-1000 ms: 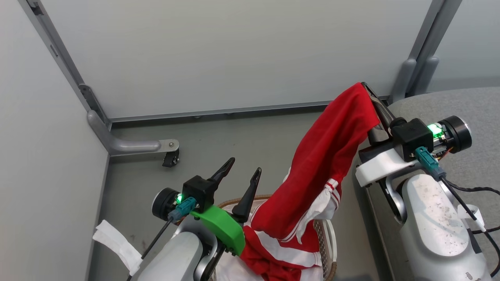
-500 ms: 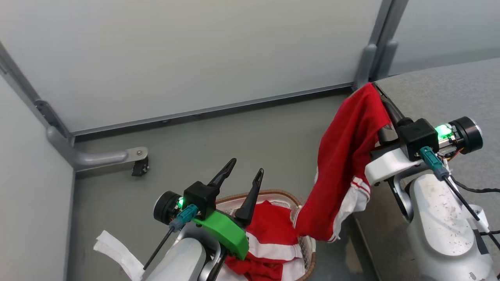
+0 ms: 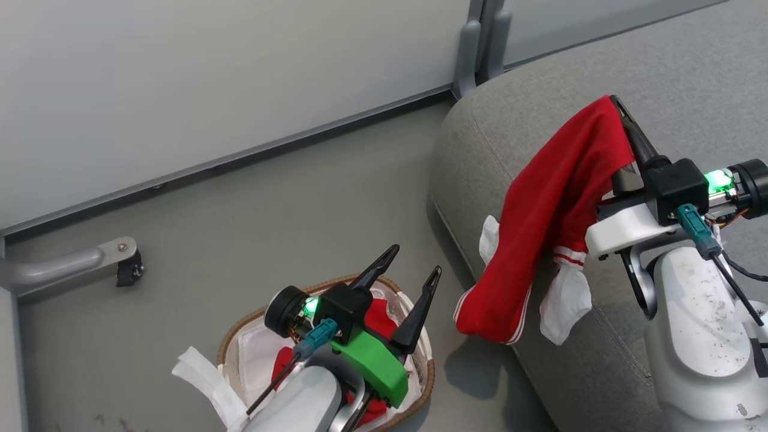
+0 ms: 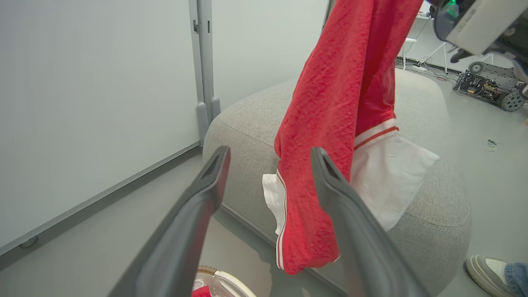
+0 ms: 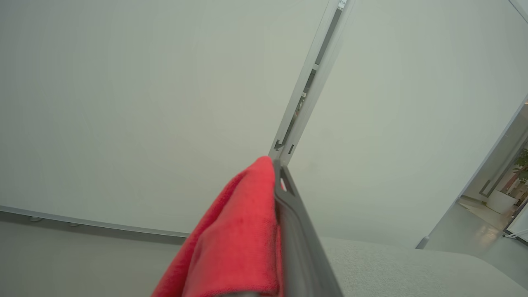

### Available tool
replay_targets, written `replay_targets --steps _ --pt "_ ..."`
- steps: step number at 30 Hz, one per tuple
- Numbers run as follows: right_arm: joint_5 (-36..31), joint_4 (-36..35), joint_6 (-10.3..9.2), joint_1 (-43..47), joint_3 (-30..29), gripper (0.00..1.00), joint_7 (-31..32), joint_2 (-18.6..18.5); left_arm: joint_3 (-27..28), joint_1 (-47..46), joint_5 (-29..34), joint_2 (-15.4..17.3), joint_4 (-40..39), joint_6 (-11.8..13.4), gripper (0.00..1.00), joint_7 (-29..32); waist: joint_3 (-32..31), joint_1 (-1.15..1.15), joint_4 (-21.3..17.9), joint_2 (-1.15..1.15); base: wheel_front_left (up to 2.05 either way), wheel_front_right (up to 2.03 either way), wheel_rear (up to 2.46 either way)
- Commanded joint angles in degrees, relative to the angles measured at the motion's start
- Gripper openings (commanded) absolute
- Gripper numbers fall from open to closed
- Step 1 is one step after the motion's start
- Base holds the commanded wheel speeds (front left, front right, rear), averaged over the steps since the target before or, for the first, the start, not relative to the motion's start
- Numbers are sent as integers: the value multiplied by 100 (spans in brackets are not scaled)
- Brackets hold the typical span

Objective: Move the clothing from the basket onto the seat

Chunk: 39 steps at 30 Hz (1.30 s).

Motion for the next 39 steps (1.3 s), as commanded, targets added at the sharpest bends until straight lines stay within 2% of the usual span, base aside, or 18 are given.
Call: replay_targets --steps 1,8,12,16,23,27,31,35,39 --pt "-2 -42 -8 -105 -23 0 -28 -12 -24 -108 10 33 20 -15 100 -4 323 0 -299 0 0 0 0" --pt "37 0 -8 -253 -134 0 -28 -11 -140 -236 28 118 14 -15 100 -4 540 0 -322 0 0 0 0" --pt "-159 101 -8 -694 -345 0 -28 -36 -180 -330 59 169 -11 -15 100 -4 726 0 -262 0 0 0 0" --pt "-255 224 -8 -1372 -592 0 -28 -337 -183 -466 118 231 -63 -15 100 -4 985 0 -137 0 0 0 0" --pt "-463 274 -8 -2699 -1195 0 -27 -1188 -151 -731 218 313 -213 -15 100 -4 1537 0 133 0 0 0 0" --pt "-471 771 -8 -3306 -1459 0 -22 -1753 -162 -892 283 330 -323 -16 100 -4 1872 0 335 0 0 0 0" --pt "-540 1182 -8 -3787 -1633 0 29 -2122 -96 -1038 329 381 -385 -16 100 -4 2244 0 512 0 0 0 0" --pt "-604 1452 -8 -4013 -1709 0 27 -2222 -8 -1169 404 454 -456 -16 100 -4 2644 0 625 0 0 0 0" --pt "-668 1791 -8 -3891 -1902 0 -3 -2113 46 -1294 479 484 -484 -16 100 -4 2970 0 730 0 0 0 0"
